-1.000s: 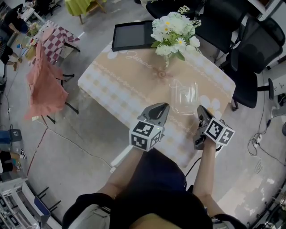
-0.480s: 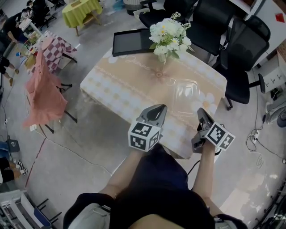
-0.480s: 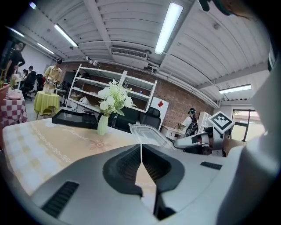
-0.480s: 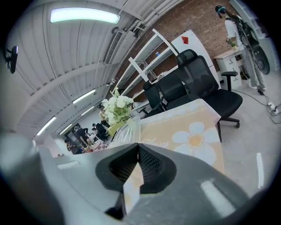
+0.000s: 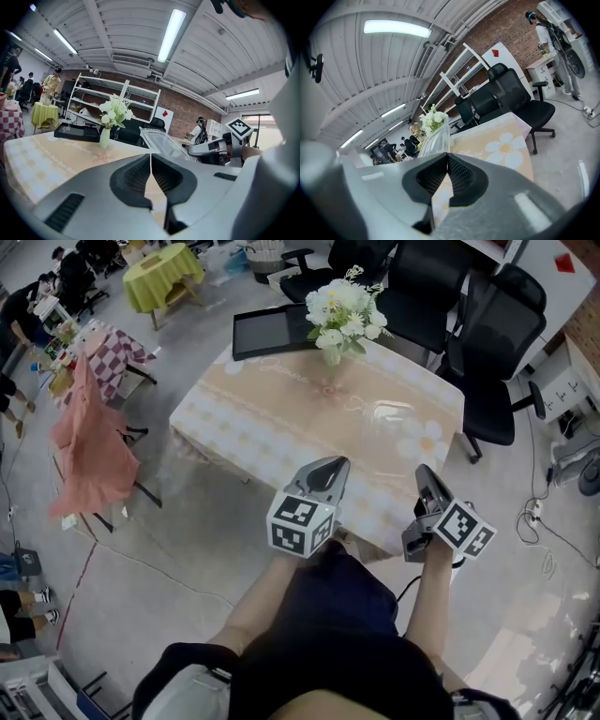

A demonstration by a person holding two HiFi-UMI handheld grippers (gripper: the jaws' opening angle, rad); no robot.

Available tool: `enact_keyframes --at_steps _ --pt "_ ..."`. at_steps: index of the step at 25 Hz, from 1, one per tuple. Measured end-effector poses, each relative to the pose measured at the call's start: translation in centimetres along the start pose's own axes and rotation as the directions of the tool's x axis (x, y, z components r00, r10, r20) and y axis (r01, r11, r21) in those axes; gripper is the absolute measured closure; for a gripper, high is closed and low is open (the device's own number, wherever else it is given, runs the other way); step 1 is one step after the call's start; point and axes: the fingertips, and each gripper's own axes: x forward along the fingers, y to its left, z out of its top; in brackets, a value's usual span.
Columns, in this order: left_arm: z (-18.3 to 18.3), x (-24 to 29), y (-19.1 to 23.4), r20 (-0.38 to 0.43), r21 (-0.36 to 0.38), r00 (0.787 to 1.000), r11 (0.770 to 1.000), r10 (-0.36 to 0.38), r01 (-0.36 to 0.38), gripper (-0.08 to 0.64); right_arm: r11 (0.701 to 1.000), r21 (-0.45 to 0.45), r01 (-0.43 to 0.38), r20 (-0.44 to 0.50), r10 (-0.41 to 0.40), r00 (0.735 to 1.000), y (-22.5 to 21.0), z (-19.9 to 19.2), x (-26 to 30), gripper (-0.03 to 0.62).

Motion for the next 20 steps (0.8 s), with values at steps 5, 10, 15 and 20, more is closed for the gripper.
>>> enact_keyframes --at_steps 5,10,15,20 --pt "-0.1 -1.0 -0.7 0.023 0.007 1.000 1.000 -0.013 0.013 0.543 1.000 0.013 -0.008 0.040 0.007 0.999 0.5 -0.6 -1.9 0.586" --pt "-0.3 -1.4 -1.4 0.030 0.015 0.999 0.999 -0.031 0.030 0.543 1.000 0.020 -0.004 0.067 0.003 0.998 0.4 -1.0 -3.1 0.586" --pt "-0.2 -1.5 -1.6 0.031 0.022 0.999 0.999 -0.036 0.036 0.543 1.000 0.022 -0.003 0.075 0.002 0.997 0.5 -1.1 -3.3 0.586" --pt "0.1 -1.3 -1.4 0.034 0.025 0.999 0.999 -0.035 0.035 0.543 1.000 0.024 -0.003 0.073 0.001 0.997 0.3 -1.2 -3.0 0.586"
